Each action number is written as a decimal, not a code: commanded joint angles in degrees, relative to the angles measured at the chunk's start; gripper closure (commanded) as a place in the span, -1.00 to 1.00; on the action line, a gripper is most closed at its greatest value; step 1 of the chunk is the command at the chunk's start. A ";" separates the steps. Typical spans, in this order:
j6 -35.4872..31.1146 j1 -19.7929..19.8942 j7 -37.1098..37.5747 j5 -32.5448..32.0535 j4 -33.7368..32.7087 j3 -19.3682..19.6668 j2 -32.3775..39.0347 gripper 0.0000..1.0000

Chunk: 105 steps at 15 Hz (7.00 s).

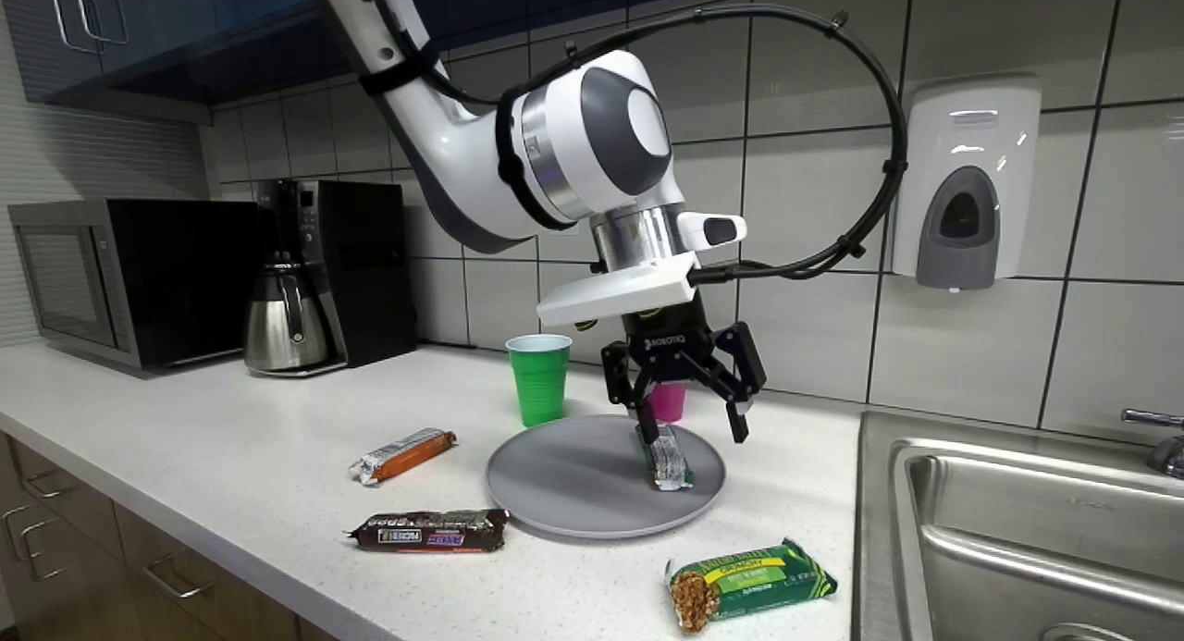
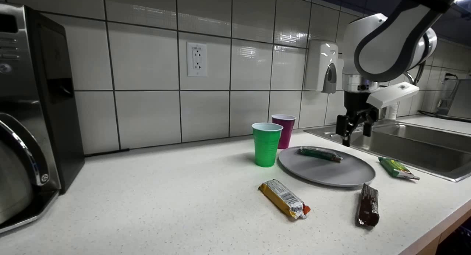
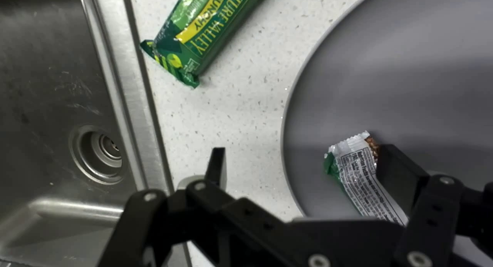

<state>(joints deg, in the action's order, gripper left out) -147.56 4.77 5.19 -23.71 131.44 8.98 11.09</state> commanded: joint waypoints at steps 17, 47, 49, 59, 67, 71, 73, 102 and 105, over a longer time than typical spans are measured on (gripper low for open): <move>-4.65 2.30 17.53 -4.85 14.07 4.40 -10.87 -1.00; -14.22 6.71 11.55 7.83 13.40 7.86 -3.97 -1.00; -14.12 6.79 10.85 8.26 13.01 7.99 -3.61 -1.00; -14.06 6.36 9.35 8.34 12.25 8.76 -1.60 -1.00; -13.93 5.54 10.47 8.46 12.39 8.95 -1.15 -1.00; -13.93 5.53 10.43 8.46 12.36 8.95 -1.14 -1.00; -13.93 5.53 10.41 8.46 12.35 8.95 -1.14 -1.00; -15.86 1.77 11.00 13.43 9.15 9.19 3.21 0.61; -14.20 1.73 10.30 11.90 10.16 10.43 -0.32 0.61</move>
<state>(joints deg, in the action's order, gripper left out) -163.20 7.34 16.25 -10.55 140.77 17.54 14.53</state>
